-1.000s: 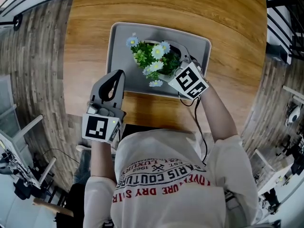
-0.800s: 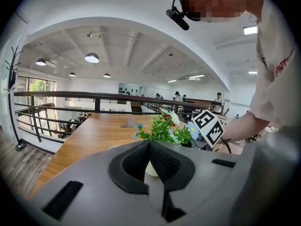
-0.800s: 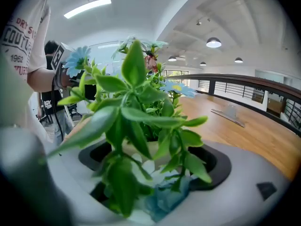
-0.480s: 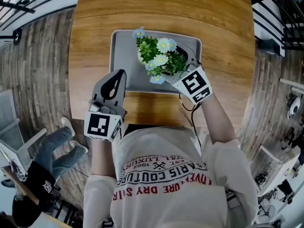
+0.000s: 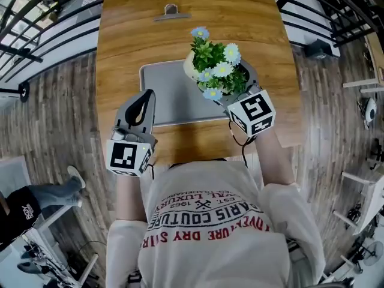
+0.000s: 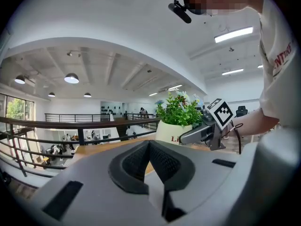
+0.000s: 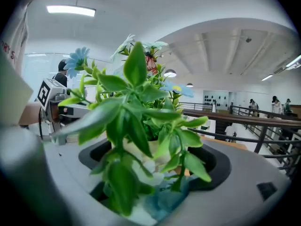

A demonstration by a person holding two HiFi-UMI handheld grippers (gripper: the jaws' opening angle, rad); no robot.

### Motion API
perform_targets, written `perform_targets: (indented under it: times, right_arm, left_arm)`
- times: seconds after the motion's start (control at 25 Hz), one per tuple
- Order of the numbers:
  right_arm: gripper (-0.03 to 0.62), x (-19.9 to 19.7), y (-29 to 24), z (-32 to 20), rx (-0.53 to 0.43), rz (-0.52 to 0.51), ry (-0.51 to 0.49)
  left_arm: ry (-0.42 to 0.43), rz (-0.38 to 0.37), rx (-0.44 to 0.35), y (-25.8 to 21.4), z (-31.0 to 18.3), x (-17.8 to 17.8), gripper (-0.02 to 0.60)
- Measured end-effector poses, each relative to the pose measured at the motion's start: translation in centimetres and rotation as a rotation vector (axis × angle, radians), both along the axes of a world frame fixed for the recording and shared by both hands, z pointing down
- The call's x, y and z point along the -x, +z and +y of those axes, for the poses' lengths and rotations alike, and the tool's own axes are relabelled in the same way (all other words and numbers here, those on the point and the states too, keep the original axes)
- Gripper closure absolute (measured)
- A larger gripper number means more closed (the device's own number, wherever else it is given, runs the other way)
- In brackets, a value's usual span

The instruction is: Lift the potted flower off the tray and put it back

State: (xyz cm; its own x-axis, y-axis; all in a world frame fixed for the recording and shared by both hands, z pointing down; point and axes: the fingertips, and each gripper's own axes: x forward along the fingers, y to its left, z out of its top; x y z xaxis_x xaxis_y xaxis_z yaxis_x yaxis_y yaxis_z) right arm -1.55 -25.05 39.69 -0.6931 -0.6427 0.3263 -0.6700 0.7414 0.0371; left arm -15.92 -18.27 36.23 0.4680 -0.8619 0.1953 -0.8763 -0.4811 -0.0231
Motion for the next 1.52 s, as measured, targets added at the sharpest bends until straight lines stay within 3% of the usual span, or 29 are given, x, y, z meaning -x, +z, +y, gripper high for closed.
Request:
perform_targets:
  times: [0.28, 0.52, 0.72, 1.24, 1.52]
  right_arm:
    - [0.118, -5.7, -6.2, 0.7, -0.113, -0.045, 0.183]
    - [0.117, -7.0, -8.4, 2.3, -0.144, -0.059, 0.3]
    - [0.118, -6.4, -9.3, 2.7, -0.146, -0.055, 0.34]
    - [0.118, -6.7, -7.6, 2.2, -0.1, -0.044, 0.257]
    - [0.117, -5.6, -3.9, 2.4, -0.063, -0.041, 0.091]
  left_arm:
    - [0.071, -0.046, -0.112, -4.8, -0.2, -1.5, 0.569]
    - [0.084, -0.04, -0.163, -6.7, -0.3, 0.1, 0.569]
    - [0.09, -0.033, -0.172, -8.0, -0.9, 1.3, 0.569]
    - [0.081, -0.021, -0.13, -7.0, -0.6, -1.1, 0.569]
    - [0.038, -0.003, -0.104, -4.5, 0.6, -3.3, 0.569]
